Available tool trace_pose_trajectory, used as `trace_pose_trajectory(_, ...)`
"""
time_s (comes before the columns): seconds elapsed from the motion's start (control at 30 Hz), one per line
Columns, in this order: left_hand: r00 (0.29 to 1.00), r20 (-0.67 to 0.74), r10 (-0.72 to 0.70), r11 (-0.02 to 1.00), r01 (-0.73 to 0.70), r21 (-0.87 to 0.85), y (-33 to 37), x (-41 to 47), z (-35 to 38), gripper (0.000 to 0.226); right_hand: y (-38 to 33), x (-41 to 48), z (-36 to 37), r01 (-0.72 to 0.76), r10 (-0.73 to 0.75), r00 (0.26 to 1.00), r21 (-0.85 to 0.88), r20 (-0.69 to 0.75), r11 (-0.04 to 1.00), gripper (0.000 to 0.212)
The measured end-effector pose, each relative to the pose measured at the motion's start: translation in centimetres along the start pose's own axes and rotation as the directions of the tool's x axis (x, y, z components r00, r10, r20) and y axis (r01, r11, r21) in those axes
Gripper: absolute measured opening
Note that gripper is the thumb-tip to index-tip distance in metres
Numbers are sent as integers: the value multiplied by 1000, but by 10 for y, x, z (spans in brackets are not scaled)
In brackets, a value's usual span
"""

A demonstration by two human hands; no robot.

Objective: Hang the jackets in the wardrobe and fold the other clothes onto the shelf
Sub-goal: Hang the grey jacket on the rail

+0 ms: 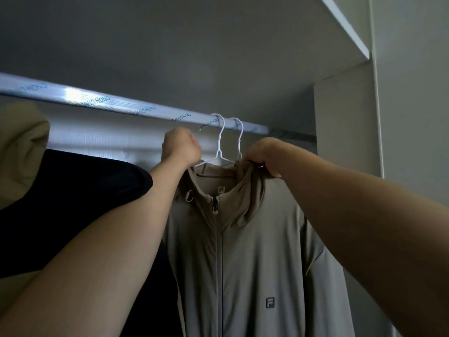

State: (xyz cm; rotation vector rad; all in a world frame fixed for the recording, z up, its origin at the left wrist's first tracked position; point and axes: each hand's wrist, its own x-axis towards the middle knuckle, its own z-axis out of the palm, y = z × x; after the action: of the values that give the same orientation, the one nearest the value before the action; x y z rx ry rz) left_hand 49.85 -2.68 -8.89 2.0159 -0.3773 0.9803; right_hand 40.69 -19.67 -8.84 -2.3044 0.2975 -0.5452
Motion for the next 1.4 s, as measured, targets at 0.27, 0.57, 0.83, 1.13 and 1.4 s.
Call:
trace_pose_trajectory(0.27,987,-94,-131,982,142,127,-33,10,2,24,0,-6,-32,-39,-98,914,-326,-394,945,13)
trace_pose_trajectory(0.57,983,133,-130,978,105,182,-46,12,13,12,11,2,-35,-114,22,937,-246,-347,962,13)
trace_pose_trajectory(0.83,867,443,-229,965,263,-16,-42,11,16,77,14,6,-25,-122,175,967,266,-186,956,21)
trace_pose_trajectory(1.13,450,827,-337,918,350,184,-27,13,6,36,8,24,-30,-161,161,985,5,-60,987,30)
trace_pose_trajectory(1.4,639,761,-114,930,338,-145,-28,20,21,15,8,31,-33,-243,289,914,-184,285,952,29)
